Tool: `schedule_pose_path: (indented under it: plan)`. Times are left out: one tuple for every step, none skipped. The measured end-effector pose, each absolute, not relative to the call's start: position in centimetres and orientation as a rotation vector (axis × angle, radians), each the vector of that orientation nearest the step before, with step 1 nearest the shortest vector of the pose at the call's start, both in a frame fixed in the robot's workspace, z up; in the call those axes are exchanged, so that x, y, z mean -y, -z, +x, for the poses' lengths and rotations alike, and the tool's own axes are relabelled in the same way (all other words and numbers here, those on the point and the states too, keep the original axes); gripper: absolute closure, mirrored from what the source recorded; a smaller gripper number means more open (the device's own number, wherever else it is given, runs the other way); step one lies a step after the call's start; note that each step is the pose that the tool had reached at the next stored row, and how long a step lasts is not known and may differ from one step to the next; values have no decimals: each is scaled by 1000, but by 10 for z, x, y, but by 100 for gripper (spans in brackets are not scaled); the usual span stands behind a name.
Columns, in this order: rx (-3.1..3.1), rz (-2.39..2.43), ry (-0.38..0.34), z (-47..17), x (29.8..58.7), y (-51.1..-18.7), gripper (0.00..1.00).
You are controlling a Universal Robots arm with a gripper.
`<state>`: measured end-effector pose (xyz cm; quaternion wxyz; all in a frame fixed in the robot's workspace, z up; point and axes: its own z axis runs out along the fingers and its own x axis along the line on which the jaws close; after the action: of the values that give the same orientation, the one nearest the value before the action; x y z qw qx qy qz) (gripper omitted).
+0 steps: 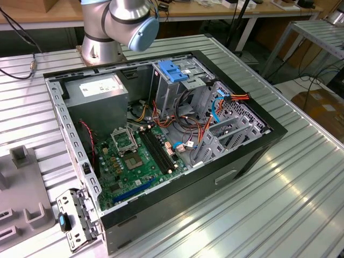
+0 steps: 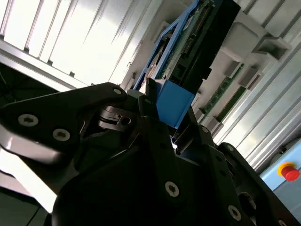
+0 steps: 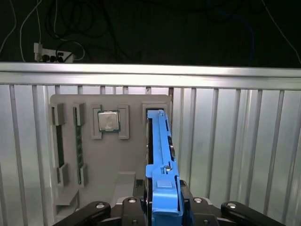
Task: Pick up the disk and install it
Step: 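Pick up the disk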
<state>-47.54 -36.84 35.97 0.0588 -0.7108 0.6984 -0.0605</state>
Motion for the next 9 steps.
schedule_pose_path:
  plan:
    - [-2111, -2150, 189, -476, 368, -359, 63]
    - [-2107, -2149, 195, -477, 368, -359, 63]
    - [-2103, -2148, 200, -478, 368, -358, 63]
    - [-2099, -2147, 204, -479, 368, -357, 63]
    - [-2090, -2144, 214, -481, 368, -356, 63]
    - [-2087, -2144, 217, -482, 368, -355, 63]
    - [-2083, -2143, 221, -483, 368, -355, 63]
    - [-2077, -2140, 229, -484, 368, -354, 63]
    - [-2073, -2137, 235, -485, 368, -353, 63]
